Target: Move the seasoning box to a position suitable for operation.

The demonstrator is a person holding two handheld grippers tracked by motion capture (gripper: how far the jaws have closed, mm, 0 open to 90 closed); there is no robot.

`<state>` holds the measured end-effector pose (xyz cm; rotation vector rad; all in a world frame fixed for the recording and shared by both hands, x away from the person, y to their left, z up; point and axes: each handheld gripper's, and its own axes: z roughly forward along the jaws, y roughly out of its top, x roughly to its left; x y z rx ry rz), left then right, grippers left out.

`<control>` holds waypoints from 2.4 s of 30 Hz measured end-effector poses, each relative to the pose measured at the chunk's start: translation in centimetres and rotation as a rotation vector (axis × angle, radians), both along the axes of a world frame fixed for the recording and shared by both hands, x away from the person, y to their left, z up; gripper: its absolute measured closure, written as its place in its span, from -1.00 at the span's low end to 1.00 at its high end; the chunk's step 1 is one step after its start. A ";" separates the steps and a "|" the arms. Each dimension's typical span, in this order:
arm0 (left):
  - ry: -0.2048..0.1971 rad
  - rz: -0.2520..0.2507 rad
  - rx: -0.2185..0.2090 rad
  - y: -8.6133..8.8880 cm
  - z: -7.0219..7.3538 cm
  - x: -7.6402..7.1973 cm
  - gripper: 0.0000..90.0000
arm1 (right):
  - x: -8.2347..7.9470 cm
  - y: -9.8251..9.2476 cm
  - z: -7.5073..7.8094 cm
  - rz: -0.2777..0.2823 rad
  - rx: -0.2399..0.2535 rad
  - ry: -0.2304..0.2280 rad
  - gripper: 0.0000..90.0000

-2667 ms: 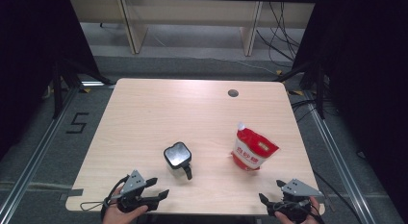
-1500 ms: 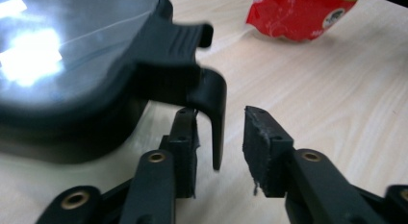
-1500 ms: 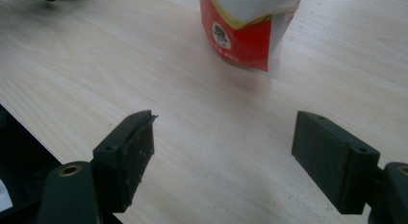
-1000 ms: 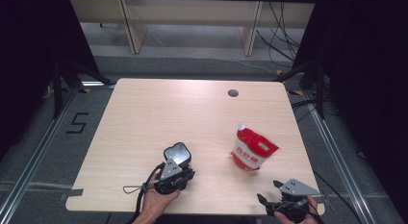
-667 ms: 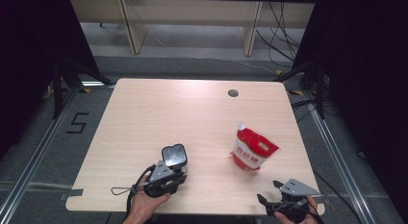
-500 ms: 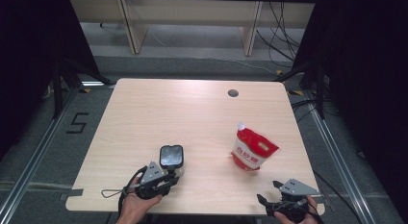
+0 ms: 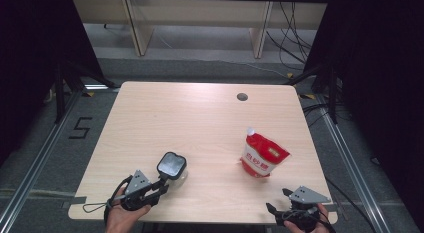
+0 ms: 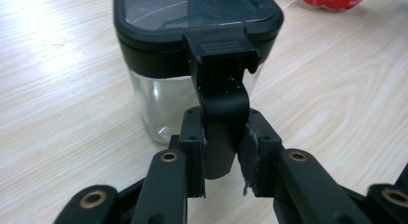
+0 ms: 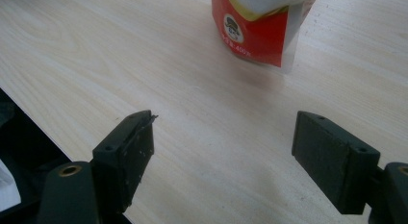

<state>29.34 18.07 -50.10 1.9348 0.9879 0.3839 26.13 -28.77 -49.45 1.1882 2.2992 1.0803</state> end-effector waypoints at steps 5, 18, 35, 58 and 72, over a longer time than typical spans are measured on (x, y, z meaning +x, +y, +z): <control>-0.030 0.027 0.056 1.0 0.2 0.0 0.60 | 0.0 0.0 0.0 -0.006 -0.009 -0.006 -0.48; -0.045 0.111 0.074 2.4 0.4 0.8 0.59 | 0.0 0.2 0.1 0.019 -0.007 0.011 -0.48; -0.064 0.038 0.090 3.3 0.4 2.1 0.62 | -0.1 0.3 0.0 0.005 -0.013 -0.002 -0.48; -0.111 -0.224 0.053 0.0 0.4 1.2 0.62 | 0.0 0.3 0.0 0.014 0.006 0.008 -0.47; -0.128 -0.376 0.049 -3.3 0.1 1.5 0.62 | -0.1 0.3 -0.1 0.005 0.008 -0.006 -0.47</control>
